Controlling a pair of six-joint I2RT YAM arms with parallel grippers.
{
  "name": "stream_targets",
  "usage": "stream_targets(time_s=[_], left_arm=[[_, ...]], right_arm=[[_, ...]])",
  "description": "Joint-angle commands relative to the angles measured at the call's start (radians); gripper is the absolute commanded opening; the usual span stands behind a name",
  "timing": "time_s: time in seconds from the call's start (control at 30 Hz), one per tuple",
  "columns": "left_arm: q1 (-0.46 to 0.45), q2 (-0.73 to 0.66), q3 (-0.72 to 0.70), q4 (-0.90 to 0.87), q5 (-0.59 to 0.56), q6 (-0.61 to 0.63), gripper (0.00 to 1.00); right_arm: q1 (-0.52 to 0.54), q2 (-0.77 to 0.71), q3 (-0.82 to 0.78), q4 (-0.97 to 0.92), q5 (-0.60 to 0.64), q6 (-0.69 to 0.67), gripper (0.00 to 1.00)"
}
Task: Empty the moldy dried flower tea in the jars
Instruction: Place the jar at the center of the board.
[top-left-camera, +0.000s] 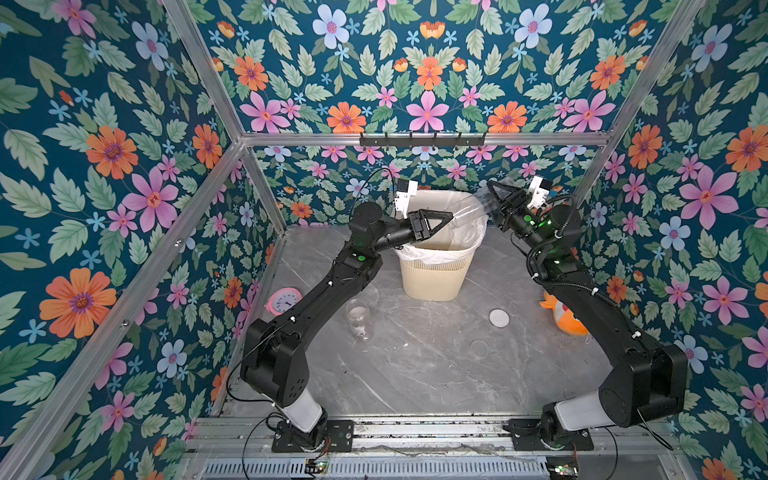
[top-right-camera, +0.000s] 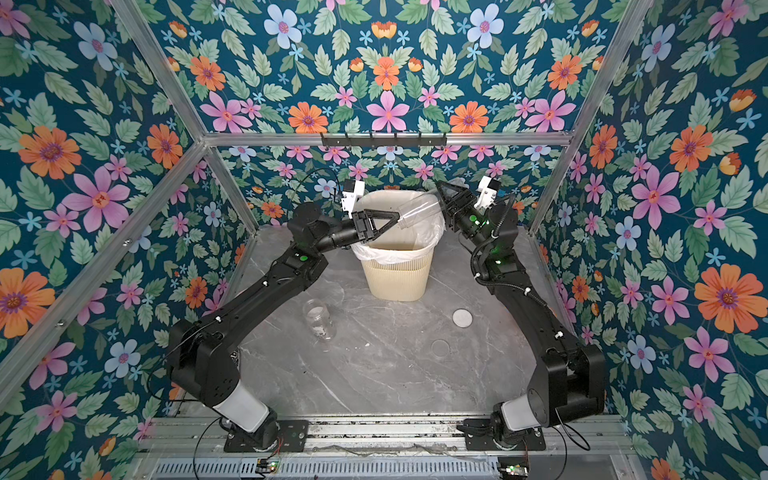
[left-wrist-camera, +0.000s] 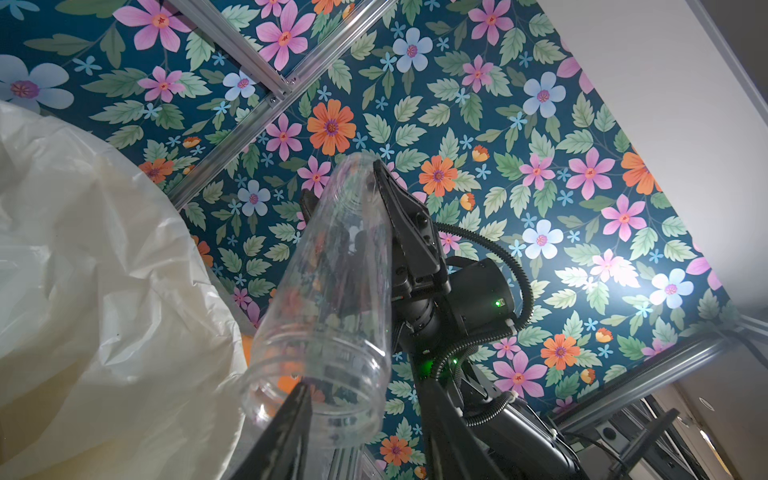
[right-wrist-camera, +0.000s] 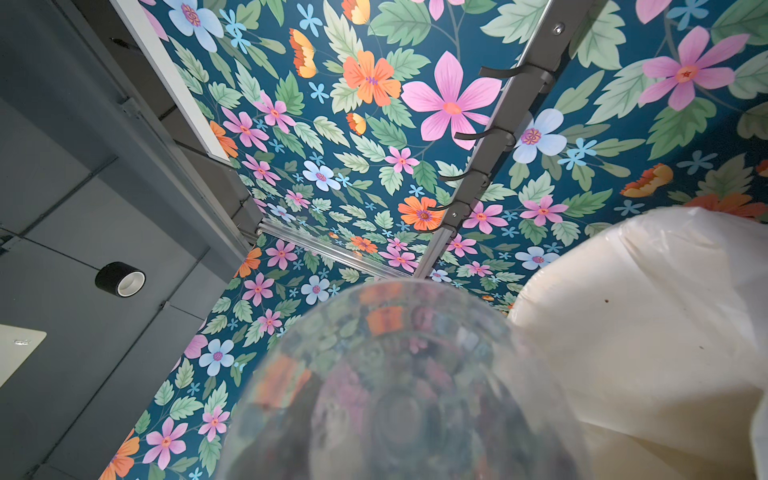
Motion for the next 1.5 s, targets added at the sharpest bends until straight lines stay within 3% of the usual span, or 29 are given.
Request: stream_targets(time_s=[0.0,0.47,0.73,1.07,1.47], left_arm=[[-0.006,0.01,0.019,0.047,0.02,-0.01,0.43],[-0.008,0.043,0.066,0.022,0.032,-0.003,0.16],[-0.008,0.057,0.078,0.04,0.048,-0.018,0.0],[0.0,0.051,0.072,0.104,0.052,-0.043,0.0],[0.008,-0.001,0.132,-0.05,0.117,0.052,0.0]], right_arm=[[0.0,-0.005,-0.003,0.057,-0.011,0.021,0.39],[0.001,-0.008,-0.024,0.057,-0.009,0.018,0.39],[0.0,-0.012,-0.036,0.073,-0.013,0.022,0.47],[-0.041,-0.061,-0.087,0.039,-0.007,0.006,0.77],[-0.187,-0.204,-0.215,-0.053,-0.01,-0.055,0.82]])
